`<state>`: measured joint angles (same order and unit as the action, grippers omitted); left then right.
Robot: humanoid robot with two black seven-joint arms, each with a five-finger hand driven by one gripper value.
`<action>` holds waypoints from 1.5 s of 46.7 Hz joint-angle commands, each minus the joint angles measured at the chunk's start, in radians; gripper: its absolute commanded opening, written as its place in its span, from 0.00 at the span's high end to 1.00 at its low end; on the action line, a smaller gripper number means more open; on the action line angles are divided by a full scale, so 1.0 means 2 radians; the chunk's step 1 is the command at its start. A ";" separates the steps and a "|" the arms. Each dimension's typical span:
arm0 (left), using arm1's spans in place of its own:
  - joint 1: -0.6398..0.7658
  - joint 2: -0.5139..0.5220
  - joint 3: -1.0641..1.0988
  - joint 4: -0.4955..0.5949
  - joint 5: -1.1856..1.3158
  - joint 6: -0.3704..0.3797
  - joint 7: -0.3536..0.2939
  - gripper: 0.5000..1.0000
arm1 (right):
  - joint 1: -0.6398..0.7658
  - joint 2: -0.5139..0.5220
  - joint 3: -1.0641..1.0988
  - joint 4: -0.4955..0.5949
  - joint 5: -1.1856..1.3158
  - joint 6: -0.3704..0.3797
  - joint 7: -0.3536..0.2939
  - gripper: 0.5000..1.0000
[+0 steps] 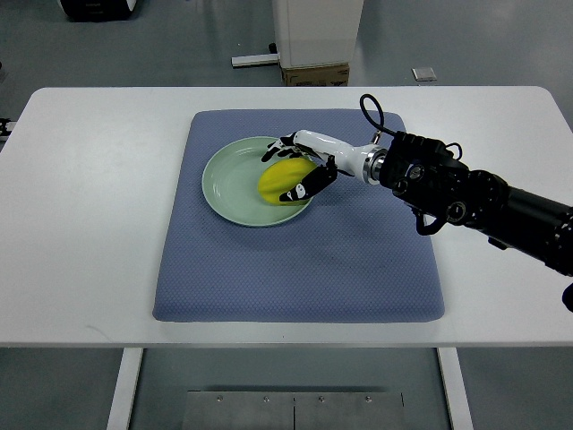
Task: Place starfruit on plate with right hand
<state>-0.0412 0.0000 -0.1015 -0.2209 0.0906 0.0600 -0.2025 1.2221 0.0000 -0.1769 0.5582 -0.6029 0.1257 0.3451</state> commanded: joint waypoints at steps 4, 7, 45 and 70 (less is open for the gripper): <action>0.000 0.000 0.000 0.000 0.000 0.000 0.000 0.00 | 0.001 0.000 0.003 -0.001 0.001 0.000 0.000 0.00; 0.000 0.000 0.000 0.000 0.000 0.001 0.000 0.00 | 0.001 0.000 0.015 -0.005 0.001 0.000 0.000 0.00; 0.000 0.000 0.000 0.000 0.000 0.000 0.000 0.00 | -0.037 0.000 0.223 -0.130 0.203 -0.001 -0.038 0.00; 0.000 0.000 0.000 0.000 0.000 0.000 0.000 0.00 | -0.083 -0.012 0.298 -0.143 0.255 -0.035 -0.040 0.00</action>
<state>-0.0412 0.0000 -0.1016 -0.2209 0.0905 0.0602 -0.2025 1.0566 -0.0218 0.4190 0.2713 -0.0936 0.0559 0.2679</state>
